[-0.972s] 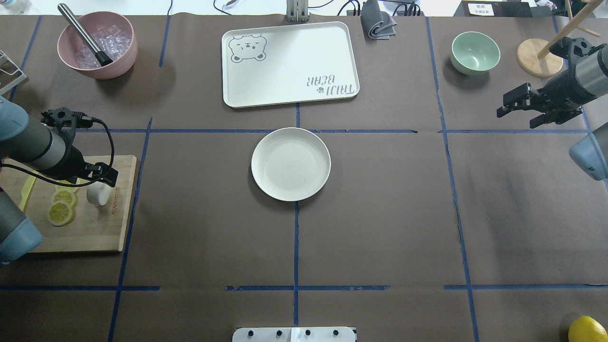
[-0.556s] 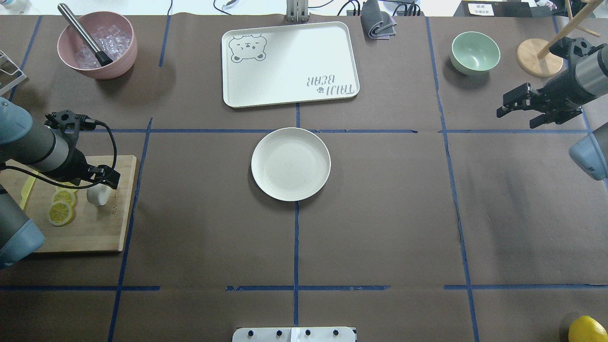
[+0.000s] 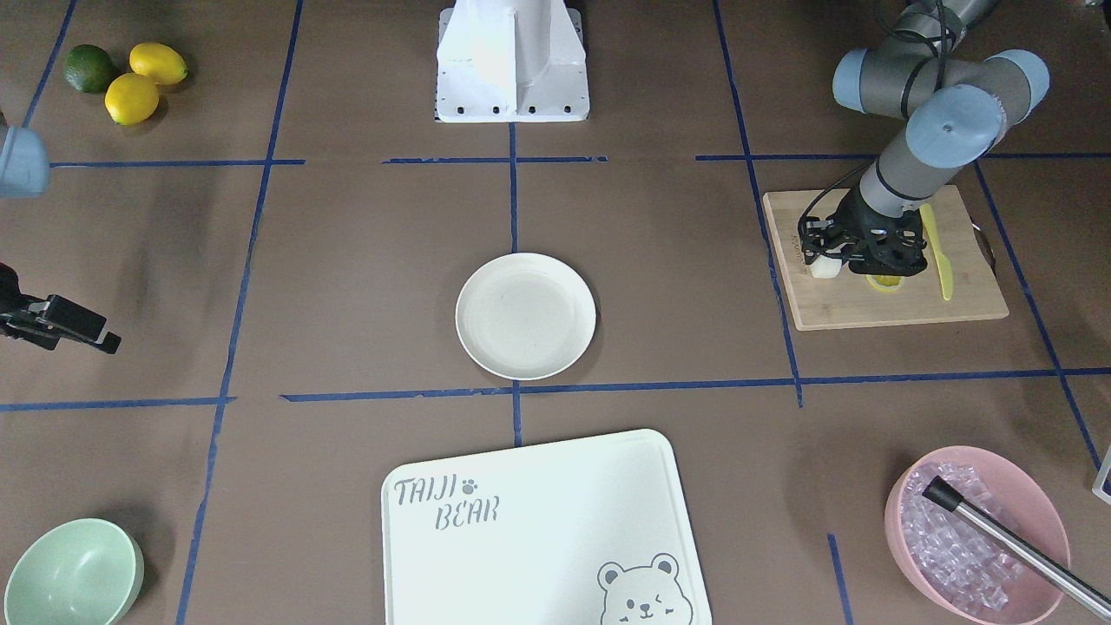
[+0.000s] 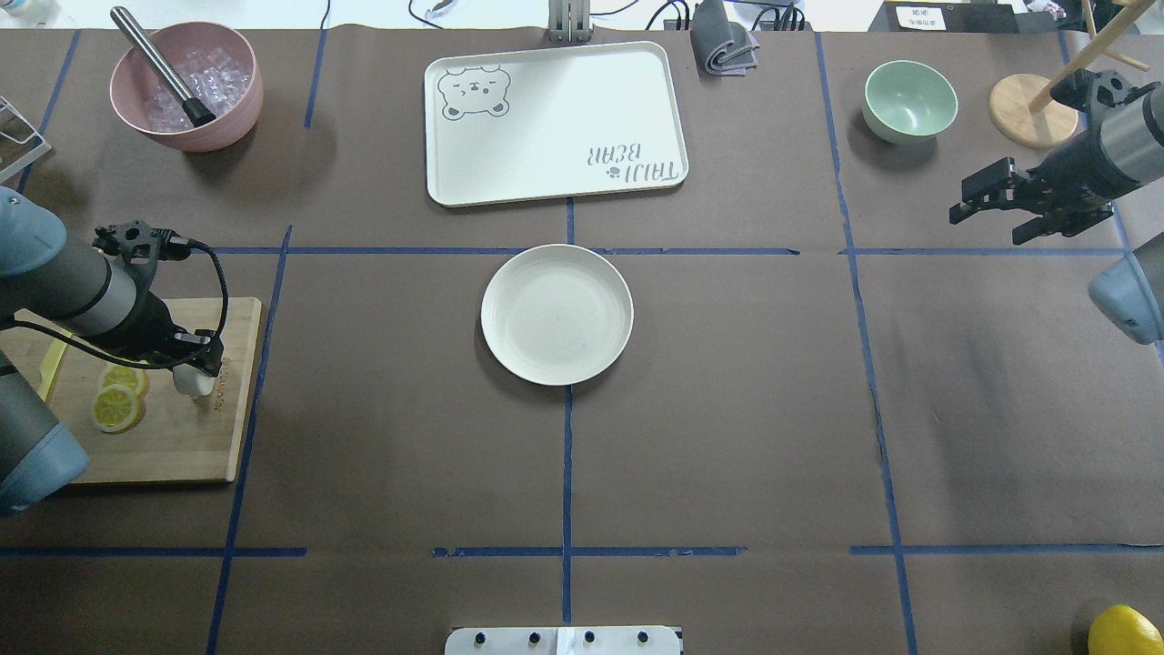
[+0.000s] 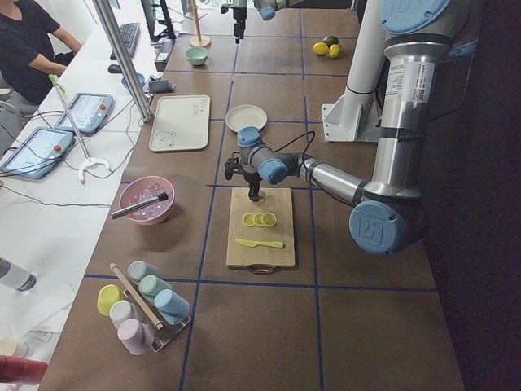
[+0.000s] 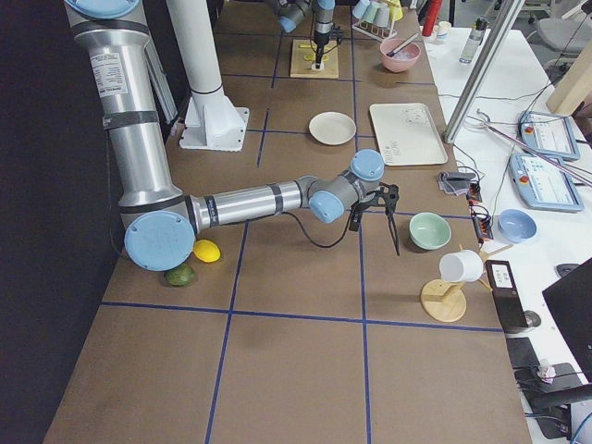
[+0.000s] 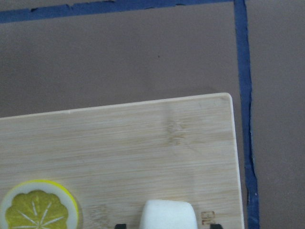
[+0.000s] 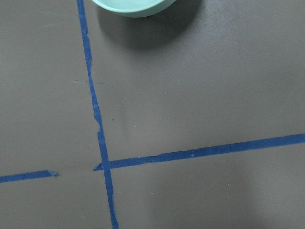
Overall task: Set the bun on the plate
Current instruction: 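Lower the left gripper onto the white bun and grasp it, then carry the white bun with the left gripper over the white plate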
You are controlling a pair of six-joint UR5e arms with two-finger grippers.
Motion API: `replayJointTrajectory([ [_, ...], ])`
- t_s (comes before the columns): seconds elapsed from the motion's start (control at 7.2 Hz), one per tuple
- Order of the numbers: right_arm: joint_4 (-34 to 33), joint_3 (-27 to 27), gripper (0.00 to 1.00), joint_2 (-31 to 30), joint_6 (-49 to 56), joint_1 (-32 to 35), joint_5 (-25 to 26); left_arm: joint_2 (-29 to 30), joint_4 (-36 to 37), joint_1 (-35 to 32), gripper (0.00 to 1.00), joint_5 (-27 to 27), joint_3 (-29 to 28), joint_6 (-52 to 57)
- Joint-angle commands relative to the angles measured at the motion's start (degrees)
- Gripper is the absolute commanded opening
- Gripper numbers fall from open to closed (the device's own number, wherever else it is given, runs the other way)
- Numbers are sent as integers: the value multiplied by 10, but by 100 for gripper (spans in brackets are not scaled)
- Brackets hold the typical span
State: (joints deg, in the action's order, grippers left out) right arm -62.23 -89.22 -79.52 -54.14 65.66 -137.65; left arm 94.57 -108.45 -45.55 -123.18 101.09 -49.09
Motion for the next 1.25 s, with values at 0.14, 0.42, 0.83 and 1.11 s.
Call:
replayJointTrajectory([
  [0.14, 0, -2, 100, 0, 0, 1, -1, 28, 10, 0, 45, -11, 39, -8],
  [0.42, 0, -3, 100, -1, 0, 4, -5, 145, 75, 19, 45, -6, 50, -99],
  [0.83, 0, -4, 100, -5, 0, 11, -7, 258, 120, 88, 45, 51, 36, -185],
  [1.11, 0, -4, 100, -8, 1, 10, -7, 330, 119, 129, 45, 123, -36, -192],
])
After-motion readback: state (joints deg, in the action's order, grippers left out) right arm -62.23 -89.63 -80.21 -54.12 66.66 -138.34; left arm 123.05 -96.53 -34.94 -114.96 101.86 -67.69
